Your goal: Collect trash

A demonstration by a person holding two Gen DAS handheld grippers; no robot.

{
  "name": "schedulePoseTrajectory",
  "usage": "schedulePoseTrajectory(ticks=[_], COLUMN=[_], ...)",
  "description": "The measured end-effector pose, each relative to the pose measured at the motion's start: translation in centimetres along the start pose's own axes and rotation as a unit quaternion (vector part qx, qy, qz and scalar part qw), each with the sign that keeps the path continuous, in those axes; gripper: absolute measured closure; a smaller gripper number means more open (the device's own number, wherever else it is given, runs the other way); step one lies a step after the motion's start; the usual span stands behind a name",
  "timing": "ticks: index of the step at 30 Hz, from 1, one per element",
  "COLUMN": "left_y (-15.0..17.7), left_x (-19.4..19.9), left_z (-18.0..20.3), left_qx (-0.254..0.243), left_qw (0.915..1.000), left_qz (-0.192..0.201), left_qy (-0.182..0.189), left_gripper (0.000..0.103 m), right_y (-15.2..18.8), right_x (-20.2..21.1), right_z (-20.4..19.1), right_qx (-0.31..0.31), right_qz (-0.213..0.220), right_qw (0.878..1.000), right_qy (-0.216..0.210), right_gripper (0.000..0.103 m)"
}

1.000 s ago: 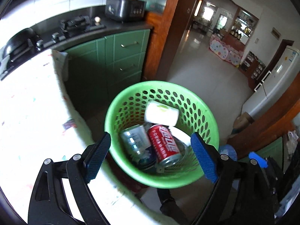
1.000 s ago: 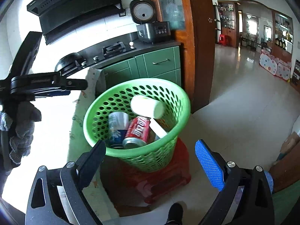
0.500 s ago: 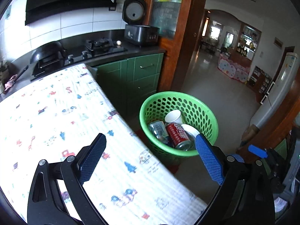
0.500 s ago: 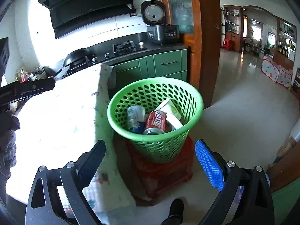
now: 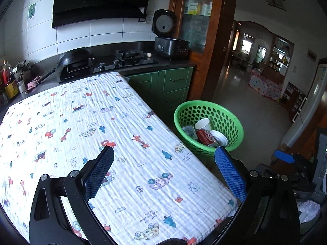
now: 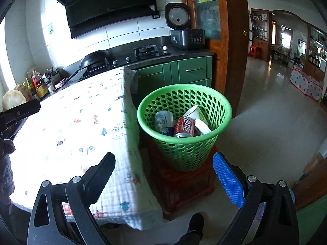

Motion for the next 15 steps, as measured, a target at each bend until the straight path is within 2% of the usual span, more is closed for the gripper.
schedulePoseTrajectory(ticks=[15], left_y=[3.8], left_x=[5.1], left_z=[-0.4], left_qx=[-0.005], left_qw=[0.9979], left_qz=[0.043], left_qy=[-0.048], left_gripper=[0.005], right_y=[1.7], right_x=[2.0], right_z=[-2.2], right_qx=[0.019], right_qz=[0.008], right_qw=[1.000], right_qy=[-0.023], right_gripper=[0.010])
Point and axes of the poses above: each gripper's, at about its wrist camera, not at the fingertips, and x roughly against the way its jaws point, z to its right, y to its underside, the point moved 4 cm from there along -x, roughly the way its jaws point, and after that the axes turned 1 degree about -x, right-handed, at the moved point
